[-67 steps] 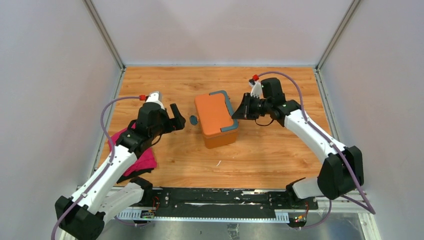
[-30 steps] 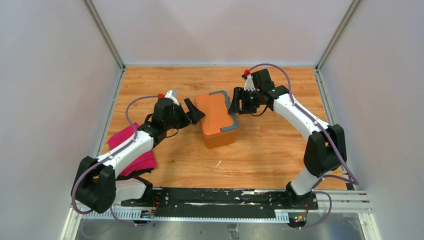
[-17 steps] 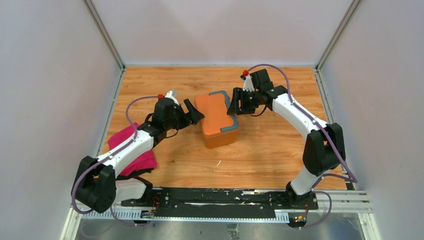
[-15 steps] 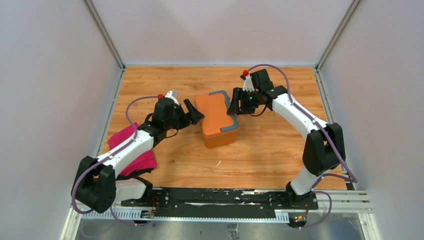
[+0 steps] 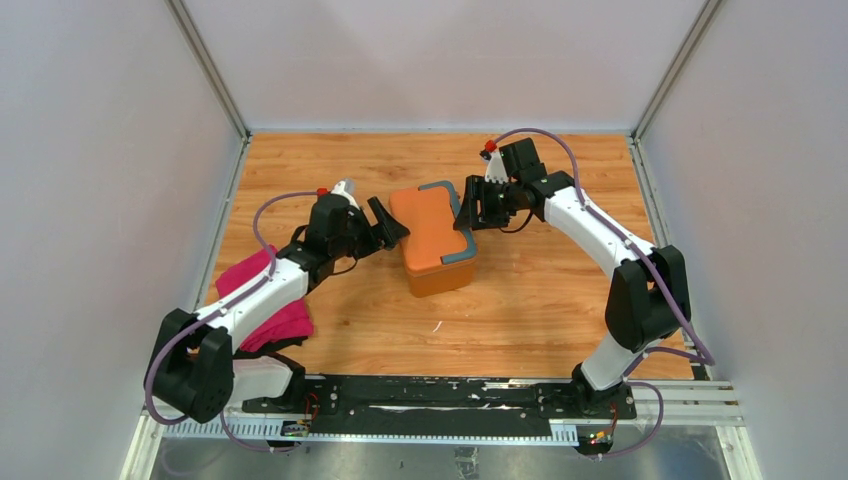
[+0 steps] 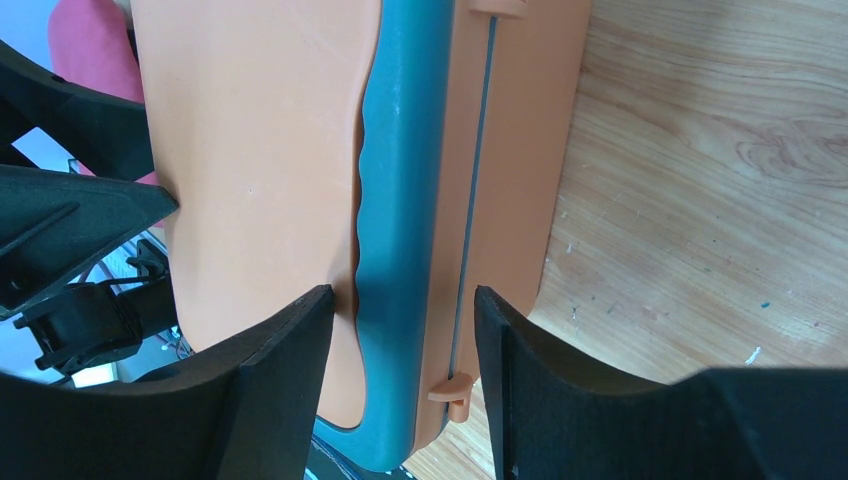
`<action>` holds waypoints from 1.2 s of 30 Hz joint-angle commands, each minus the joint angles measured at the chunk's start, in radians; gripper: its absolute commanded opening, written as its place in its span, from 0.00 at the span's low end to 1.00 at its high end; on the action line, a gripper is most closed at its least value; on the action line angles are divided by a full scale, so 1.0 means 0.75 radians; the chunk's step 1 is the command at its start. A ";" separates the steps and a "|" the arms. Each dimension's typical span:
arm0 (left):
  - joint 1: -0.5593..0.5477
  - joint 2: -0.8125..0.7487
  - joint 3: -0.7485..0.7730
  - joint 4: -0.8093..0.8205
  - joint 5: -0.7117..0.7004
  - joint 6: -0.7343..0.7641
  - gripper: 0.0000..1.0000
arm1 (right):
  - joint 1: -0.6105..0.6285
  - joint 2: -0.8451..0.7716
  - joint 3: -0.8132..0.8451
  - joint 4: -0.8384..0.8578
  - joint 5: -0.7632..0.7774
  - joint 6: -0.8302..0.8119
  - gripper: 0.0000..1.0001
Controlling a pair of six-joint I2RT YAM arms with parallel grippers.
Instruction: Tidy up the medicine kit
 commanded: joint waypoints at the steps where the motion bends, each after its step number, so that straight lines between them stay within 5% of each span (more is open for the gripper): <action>1: 0.000 0.027 0.027 -0.005 0.016 -0.005 0.88 | 0.029 0.031 0.005 -0.049 -0.003 0.003 0.58; 36: -0.012 0.051 0.058 0.062 0.051 -0.024 0.65 | 0.028 0.053 0.026 -0.052 -0.009 0.017 0.55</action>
